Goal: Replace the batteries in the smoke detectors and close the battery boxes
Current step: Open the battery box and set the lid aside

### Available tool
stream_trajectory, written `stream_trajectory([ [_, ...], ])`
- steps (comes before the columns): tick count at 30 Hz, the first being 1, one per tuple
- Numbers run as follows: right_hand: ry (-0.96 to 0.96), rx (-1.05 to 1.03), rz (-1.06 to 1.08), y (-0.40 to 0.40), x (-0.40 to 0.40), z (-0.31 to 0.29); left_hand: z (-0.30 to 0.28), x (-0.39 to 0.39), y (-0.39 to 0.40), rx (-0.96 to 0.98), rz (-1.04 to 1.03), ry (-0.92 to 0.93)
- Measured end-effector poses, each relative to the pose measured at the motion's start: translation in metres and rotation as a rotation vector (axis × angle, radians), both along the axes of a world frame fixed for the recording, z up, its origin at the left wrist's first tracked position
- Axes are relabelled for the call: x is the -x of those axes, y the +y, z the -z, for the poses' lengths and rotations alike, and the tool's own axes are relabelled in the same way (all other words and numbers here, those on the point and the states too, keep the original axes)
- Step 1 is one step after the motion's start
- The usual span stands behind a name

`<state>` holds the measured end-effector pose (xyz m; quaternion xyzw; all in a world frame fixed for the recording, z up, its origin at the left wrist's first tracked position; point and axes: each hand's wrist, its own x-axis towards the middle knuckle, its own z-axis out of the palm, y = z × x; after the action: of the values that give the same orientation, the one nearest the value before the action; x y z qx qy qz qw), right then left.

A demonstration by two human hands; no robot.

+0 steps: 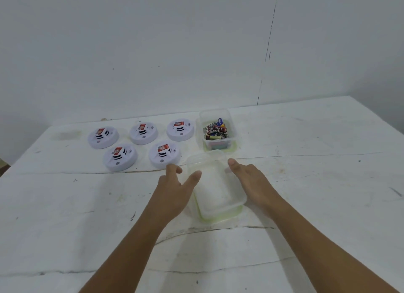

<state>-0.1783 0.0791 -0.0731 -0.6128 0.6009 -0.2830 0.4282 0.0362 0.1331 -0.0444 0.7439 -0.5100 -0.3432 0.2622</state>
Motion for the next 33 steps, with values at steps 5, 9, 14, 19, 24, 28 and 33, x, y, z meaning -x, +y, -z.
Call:
stream_trajectory([
  [5,0.013,0.031,-0.03,0.008,0.001,-0.006,0.007,0.001,0.002,-0.088,0.097,0.1],
  [9,0.038,0.066,0.04,0.014,0.013,-0.012,0.006,0.014,-0.007,-0.018,0.135,0.06],
  [14,0.049,0.085,0.185,0.021,0.041,-0.018,0.013,0.043,-0.017,-0.079,0.236,0.175],
  [19,0.035,0.063,0.361,0.024,0.075,-0.021,0.018,0.087,-0.037,-0.069,0.276,0.259],
  [24,-0.042,-0.002,0.471,0.003,0.11,-0.023,0.023,0.134,-0.069,0.028,0.266,0.338],
  [28,-0.1,0.004,0.468,-0.022,0.128,-0.03,0.019,0.166,-0.099,0.043,0.166,0.4],
  [33,-0.077,0.027,0.44,-0.059,0.135,-0.027,0.014,0.19,-0.131,0.052,0.082,0.413],
])
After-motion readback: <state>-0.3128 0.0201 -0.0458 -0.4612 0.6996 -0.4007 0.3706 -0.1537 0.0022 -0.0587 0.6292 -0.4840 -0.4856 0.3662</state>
